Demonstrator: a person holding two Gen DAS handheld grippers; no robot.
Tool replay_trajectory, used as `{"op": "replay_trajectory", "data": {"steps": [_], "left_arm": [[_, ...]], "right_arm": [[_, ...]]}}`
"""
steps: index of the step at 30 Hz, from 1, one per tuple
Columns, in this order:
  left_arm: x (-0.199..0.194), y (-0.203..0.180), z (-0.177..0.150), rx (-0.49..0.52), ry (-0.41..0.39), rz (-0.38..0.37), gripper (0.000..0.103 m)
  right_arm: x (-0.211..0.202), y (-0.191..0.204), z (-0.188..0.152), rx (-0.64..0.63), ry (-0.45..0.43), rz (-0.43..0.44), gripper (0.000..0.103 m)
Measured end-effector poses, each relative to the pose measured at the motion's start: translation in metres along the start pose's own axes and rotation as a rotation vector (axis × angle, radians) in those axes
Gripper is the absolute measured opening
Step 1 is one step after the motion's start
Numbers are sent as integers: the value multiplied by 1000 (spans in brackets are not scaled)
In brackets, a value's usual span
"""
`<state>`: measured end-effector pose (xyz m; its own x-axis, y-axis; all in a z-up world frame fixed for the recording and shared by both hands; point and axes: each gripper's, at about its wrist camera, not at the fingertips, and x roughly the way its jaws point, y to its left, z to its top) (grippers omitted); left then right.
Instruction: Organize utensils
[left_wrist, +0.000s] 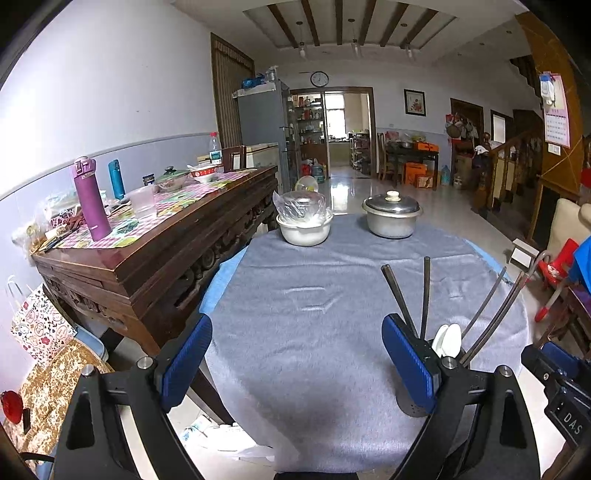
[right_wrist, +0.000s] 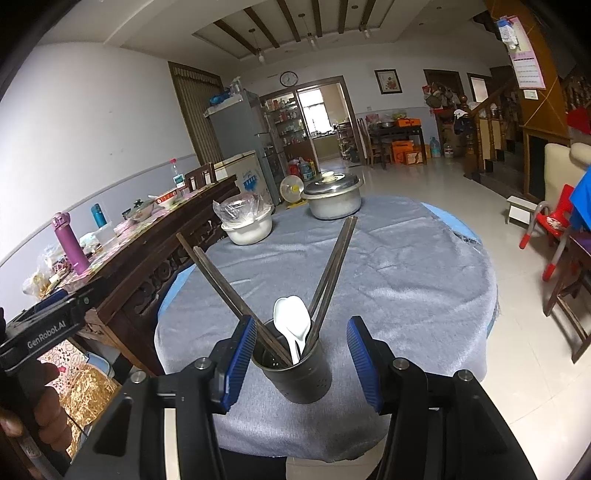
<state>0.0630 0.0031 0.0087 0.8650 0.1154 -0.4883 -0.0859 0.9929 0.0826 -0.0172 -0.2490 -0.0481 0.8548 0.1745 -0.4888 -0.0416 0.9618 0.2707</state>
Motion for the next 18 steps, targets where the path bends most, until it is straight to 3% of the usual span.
{"op": "replay_trajectory", "data": {"steps": [18], "left_arm": [[-5,3,-2,-3,6,-15,93]], "right_arm": [[-6,1,2,2,-16,-9,55]]}}
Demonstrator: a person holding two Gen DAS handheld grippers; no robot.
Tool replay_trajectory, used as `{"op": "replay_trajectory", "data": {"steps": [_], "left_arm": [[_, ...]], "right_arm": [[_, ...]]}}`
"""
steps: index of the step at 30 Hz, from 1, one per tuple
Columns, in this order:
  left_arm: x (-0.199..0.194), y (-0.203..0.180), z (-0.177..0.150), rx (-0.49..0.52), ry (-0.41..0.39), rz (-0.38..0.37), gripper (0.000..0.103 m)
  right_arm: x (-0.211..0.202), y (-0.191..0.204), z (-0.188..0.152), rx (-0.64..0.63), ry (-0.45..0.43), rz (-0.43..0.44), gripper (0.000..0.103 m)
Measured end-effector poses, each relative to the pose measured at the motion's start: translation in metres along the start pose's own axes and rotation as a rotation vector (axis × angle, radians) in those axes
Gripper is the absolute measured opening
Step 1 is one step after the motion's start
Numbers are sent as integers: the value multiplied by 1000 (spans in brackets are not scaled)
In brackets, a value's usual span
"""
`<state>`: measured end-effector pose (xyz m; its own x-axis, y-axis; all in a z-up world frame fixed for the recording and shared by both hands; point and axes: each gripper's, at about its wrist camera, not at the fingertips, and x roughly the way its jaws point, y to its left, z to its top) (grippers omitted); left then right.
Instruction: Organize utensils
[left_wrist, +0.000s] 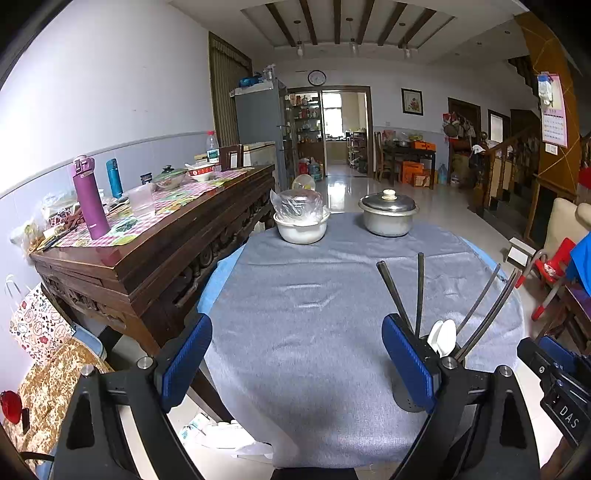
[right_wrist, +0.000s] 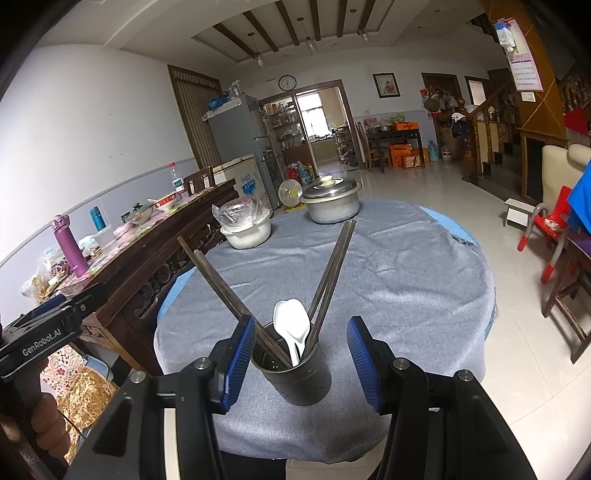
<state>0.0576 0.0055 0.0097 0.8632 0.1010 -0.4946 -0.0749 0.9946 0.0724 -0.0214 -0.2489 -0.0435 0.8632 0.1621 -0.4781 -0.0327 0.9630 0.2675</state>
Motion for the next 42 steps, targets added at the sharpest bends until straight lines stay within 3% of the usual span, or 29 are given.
{"op": "replay_trajectory", "data": {"steps": [10,28,42], "left_arm": [[-4,0,-1,7,2,-5,93],[-7,-13,-21,58,55,-51,93],[-13,-25,-24,79,60,-78,93]], "right_arm": [[-1,10,-6,-42,-6,-81,56],[-4,2,-21,-9,59,-104,57],[-12,-3,-21,-1,45,-110,57]]}}
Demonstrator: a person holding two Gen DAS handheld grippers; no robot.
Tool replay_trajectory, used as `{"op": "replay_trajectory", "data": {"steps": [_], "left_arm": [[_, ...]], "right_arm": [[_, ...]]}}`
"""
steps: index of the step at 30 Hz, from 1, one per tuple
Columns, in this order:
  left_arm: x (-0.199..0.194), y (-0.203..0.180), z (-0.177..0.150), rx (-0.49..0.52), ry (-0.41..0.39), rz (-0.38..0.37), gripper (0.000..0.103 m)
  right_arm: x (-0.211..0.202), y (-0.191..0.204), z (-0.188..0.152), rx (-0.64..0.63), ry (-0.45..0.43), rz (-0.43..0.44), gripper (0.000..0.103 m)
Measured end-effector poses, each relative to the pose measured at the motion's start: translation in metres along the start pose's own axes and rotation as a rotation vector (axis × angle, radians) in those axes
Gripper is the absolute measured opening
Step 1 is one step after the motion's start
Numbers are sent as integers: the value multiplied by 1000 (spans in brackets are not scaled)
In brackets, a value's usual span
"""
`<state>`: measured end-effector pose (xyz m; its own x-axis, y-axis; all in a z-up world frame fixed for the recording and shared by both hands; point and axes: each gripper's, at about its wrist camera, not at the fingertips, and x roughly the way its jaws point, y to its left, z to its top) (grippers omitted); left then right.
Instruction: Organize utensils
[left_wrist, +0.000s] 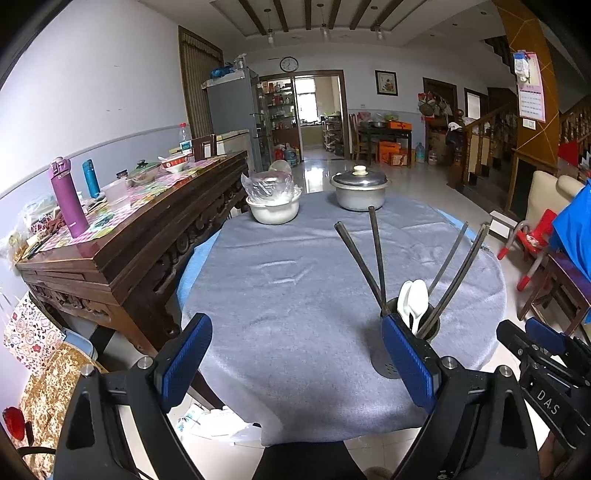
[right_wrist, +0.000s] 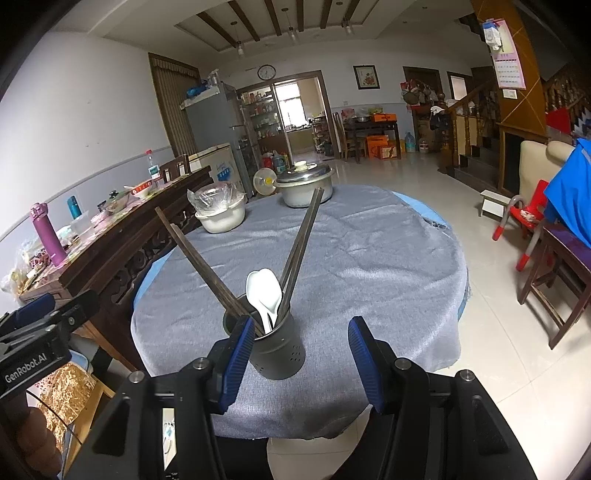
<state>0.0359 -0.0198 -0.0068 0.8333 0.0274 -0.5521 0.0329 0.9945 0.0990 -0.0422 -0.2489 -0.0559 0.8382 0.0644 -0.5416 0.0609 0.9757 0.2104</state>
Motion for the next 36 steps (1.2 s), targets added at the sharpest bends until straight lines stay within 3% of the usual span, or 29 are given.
{"op": "replay_trajectory", "data": {"steps": [27,36], "left_arm": [[0,-9,3,9,17,-30,93],[33,-2,5,3,55,-45,93]], "right_arm": [[-1,1,10,5,-20,0,57],[19,-19,12,32,3,-43,57]]}}
